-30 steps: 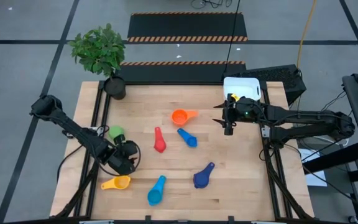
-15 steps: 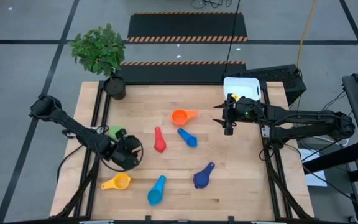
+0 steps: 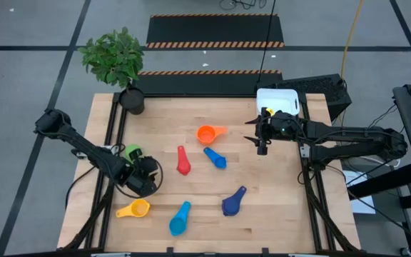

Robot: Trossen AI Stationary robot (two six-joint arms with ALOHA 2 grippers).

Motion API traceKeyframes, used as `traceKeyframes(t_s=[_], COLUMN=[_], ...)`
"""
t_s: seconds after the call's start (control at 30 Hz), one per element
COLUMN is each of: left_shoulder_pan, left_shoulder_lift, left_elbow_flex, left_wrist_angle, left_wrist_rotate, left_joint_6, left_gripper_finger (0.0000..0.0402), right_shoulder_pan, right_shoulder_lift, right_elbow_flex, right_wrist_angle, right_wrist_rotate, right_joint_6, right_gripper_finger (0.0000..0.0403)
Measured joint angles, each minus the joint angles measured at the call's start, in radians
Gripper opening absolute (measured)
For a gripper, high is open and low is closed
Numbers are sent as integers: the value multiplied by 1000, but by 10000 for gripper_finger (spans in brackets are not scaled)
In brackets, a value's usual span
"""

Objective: Nest measuring cups in basket
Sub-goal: Stack the green measuring cup into the orange measuring cup

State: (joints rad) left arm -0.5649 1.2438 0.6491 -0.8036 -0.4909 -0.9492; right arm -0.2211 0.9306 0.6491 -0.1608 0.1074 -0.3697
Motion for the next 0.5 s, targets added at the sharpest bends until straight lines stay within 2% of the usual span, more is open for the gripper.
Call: traceKeyframes(t_s=[0.3,0.5], left_shoulder_pan=[-49,-59], left_shoulder_lift=[0,0], left_elbow_flex=[-35,-64], left_wrist_angle=[-30,-29], left_wrist_rotate=[105,93], left_joint_6=[-131,-153], left_gripper_finger=[198,198], right_shoulder_pan=[0,0], right_shoulder_lift=[0,0], right_elbow_flex=[0,0], right_wrist_angle=[13,18], right_wrist_rotate=[0,0], right_joint_6=[1,-7], right_gripper_finger=[254,254])
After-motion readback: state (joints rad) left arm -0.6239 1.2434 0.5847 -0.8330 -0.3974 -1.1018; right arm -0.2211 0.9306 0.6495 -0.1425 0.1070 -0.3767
